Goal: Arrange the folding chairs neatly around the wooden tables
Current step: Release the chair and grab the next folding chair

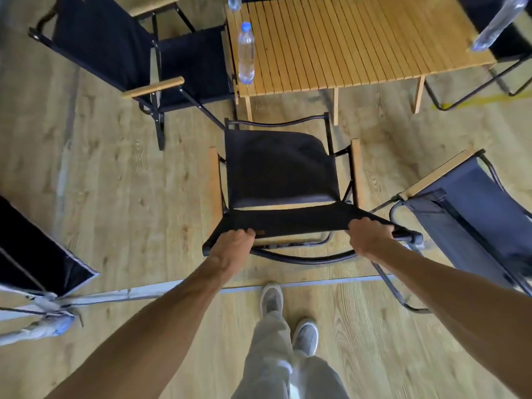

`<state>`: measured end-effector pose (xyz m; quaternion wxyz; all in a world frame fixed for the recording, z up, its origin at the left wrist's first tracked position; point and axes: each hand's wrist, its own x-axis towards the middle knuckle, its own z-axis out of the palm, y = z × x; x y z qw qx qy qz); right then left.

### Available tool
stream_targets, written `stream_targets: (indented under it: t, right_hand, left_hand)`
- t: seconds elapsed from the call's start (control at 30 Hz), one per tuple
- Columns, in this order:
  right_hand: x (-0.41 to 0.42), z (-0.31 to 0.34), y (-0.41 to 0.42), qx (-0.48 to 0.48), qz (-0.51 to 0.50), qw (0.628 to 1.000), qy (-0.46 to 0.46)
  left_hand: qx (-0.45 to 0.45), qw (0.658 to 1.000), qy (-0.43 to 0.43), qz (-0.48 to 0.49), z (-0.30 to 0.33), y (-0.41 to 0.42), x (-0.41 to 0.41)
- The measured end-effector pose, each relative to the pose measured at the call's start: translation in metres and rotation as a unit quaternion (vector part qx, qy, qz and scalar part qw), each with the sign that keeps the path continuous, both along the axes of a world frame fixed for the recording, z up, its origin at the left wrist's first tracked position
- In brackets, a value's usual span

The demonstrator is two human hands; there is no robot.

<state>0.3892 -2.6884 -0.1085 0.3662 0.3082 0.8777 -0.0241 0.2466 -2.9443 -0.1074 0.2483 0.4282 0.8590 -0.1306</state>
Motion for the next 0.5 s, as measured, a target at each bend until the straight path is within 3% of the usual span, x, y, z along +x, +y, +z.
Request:
stream_targets:
  t: [0.5]
  right_hand:
    - [-0.020, 0.003, 0.048, 0.026, 0.010, 1.000, 0.014]
  left_hand:
    - [0.042, 0.999, -0.010, -0.013, -0.009, 0.051, -0.022]
